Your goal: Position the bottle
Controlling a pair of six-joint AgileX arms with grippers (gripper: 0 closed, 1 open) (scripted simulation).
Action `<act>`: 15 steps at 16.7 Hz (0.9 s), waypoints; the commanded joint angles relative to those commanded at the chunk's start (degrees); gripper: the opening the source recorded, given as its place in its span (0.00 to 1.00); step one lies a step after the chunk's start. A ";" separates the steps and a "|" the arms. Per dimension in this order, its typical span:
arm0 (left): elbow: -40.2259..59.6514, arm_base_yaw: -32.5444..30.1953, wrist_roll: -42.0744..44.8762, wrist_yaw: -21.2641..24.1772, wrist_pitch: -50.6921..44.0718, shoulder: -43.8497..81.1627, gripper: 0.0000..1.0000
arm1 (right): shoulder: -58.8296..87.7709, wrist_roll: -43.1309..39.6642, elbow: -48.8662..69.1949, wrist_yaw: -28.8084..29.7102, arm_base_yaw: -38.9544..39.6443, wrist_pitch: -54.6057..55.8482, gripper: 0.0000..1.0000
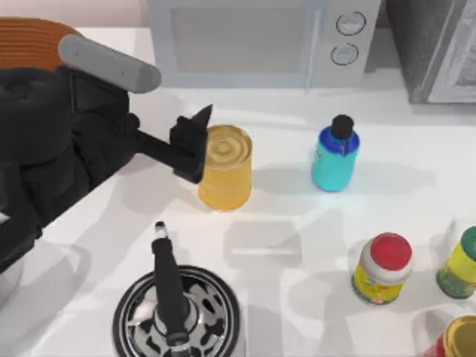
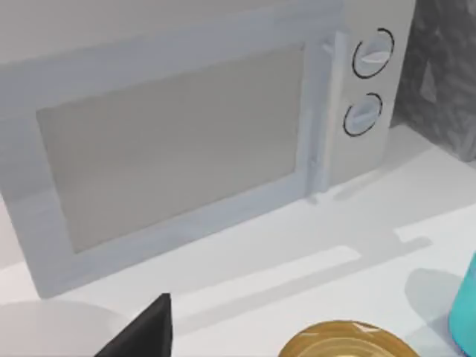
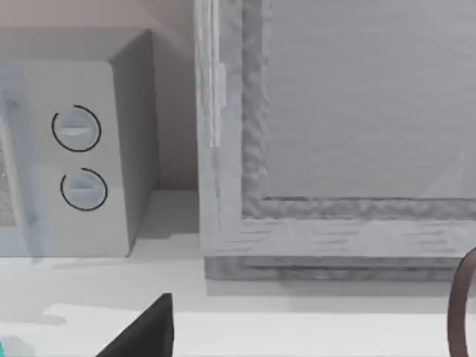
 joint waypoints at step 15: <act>17.29 -14.39 0.73 0.71 9.43 39.76 1.00 | 0.00 0.00 0.00 0.00 0.00 0.00 1.00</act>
